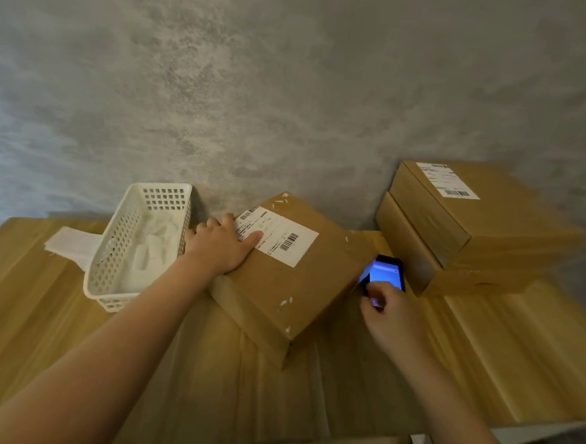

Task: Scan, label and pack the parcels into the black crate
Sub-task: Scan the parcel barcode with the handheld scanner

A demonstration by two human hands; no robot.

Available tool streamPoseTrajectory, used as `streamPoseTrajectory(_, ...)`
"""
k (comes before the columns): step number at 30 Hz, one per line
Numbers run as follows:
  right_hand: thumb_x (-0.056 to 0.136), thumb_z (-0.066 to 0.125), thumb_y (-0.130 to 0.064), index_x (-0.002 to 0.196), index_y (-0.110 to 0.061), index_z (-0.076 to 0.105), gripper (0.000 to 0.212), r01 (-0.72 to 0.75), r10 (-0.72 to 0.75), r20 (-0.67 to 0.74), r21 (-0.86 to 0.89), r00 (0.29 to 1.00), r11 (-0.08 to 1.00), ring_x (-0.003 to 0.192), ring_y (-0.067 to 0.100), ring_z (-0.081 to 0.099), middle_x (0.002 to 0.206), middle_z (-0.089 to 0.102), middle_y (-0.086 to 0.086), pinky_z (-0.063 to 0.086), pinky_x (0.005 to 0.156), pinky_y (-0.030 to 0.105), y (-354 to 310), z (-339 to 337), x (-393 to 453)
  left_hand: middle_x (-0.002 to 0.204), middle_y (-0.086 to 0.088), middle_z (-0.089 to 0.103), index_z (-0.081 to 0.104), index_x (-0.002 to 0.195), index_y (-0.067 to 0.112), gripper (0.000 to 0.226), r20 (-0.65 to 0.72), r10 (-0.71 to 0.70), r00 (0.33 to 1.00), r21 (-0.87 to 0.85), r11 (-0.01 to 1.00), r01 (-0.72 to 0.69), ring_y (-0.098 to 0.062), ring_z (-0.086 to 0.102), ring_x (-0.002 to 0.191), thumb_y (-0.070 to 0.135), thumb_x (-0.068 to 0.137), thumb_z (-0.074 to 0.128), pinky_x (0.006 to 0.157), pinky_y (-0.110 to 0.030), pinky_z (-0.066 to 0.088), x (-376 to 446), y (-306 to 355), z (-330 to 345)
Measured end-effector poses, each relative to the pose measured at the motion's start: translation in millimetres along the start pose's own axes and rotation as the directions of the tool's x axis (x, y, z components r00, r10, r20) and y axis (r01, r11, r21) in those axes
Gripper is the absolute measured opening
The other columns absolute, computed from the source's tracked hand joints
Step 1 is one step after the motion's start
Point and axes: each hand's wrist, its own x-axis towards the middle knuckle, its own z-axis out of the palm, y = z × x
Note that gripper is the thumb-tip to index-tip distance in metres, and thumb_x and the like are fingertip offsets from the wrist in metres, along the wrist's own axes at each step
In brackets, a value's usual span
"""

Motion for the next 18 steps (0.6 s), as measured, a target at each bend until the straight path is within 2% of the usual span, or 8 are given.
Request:
streamPoseTrajectory(1, 0.089, 0.063, -0.02, 0.121, -0.008, 0.059, 0.035, -0.023, 0.018, -0.061, -0.082, 0.998, 0.996, 0.098, 0.023, 0.058, 0.116, 0.061, 0.01, 0.048, 0.078, 0.034, 8.3, -1.4, 11.1, 0.145, -0.019, 0.044, 0.03, 0.147, 0.016, 0.087, 0.005, 0.007, 1.0, -0.005, 1.0, -0.007, -0.04, 0.042, 0.133, 0.079, 0.086, 0.025, 0.109, -0.056, 0.027, 2.1, -0.7, 1.3)
streamPoseTrajectory(3, 0.084, 0.067, -0.03, 0.128, -0.006, 0.051, 0.053, -0.103, 0.086, -0.086, -0.216, 0.993, 0.971, 0.106, 0.034, 0.055, 0.122, 0.054, 0.018, 0.047, 0.084, 0.038, 21.8, -2.8, 29.5, 0.145, -0.019, 0.044, 0.031, 0.146, 0.015, 0.087, 0.01, 0.023, 1.0, -0.006, 1.0, -0.023, -0.04, 0.041, 0.133, 0.078, 0.086, 0.026, 0.109, -0.056, 0.027, 5.7, -2.0, 1.4)
streamPoseTrajectory(6, 0.079, 0.069, -0.054, 0.136, -0.008, 0.038, 0.08, -0.22, 0.236, 0.016, -0.3, 0.972, 0.928, 0.114, 0.033, 0.051, 0.129, 0.046, 0.017, 0.042, 0.083, 0.034, 31.6, -1.2, 44.8, 0.146, -0.019, 0.043, 0.03, 0.147, 0.016, 0.087, 0.016, 0.046, 0.999, 0.0, 0.999, -0.046, -0.04, 0.042, 0.133, 0.078, 0.086, 0.026, 0.108, -0.057, 0.028, 11.4, -4.0, 0.6)
streamPoseTrajectory(8, 0.076, 0.068, -0.062, 0.136, -0.007, 0.036, 0.088, -0.231, 0.262, 0.045, -0.347, 0.964, 0.909, 0.115, 0.03, 0.05, 0.13, 0.044, 0.016, 0.038, 0.079, 0.032, 33.3, 0.9, 51.5, 0.145, -0.019, 0.044, 0.03, 0.147, 0.017, 0.086, 0.015, 0.058, 0.998, -0.002, 0.998, -0.058, -0.04, 0.042, 0.132, 0.078, 0.087, 0.027, 0.108, -0.056, 0.029, 14.6, -3.7, -0.3)
streamPoseTrajectory(14, 0.077, 0.071, -0.055, 0.136, -0.006, 0.035, 0.085, -0.26, 0.318, 0.125, -0.341, 0.94, 0.903, 0.117, 0.027, 0.048, 0.131, 0.042, 0.015, 0.035, 0.079, 0.028, 28.0, -7.9, 65.5, 0.144, -0.017, 0.046, 0.031, 0.147, 0.019, 0.083, 0.022, 0.091, 0.996, -0.009, 0.996, -0.091, -0.039, 0.043, 0.131, 0.077, 0.087, 0.029, 0.108, -0.056, 0.029, 22.1, -4.4, -1.2)
streamPoseTrajectory(18, 0.073, 0.074, -0.05, 0.125, -0.008, 0.043, 0.074, -0.253, 0.316, 0.15, -0.334, 0.937, 0.908, 0.092, 0.019, 0.043, 0.122, 0.046, 0.013, 0.035, 0.066, 0.028, 32.6, -25.1, 61.9, 0.144, -0.014, 0.046, 0.032, 0.147, 0.022, 0.081, 0.014, 0.135, 0.991, -0.018, 0.991, -0.135, -0.037, 0.044, 0.131, 0.077, 0.087, 0.03, 0.108, -0.056, 0.03, 25.4, -9.1, 0.1)
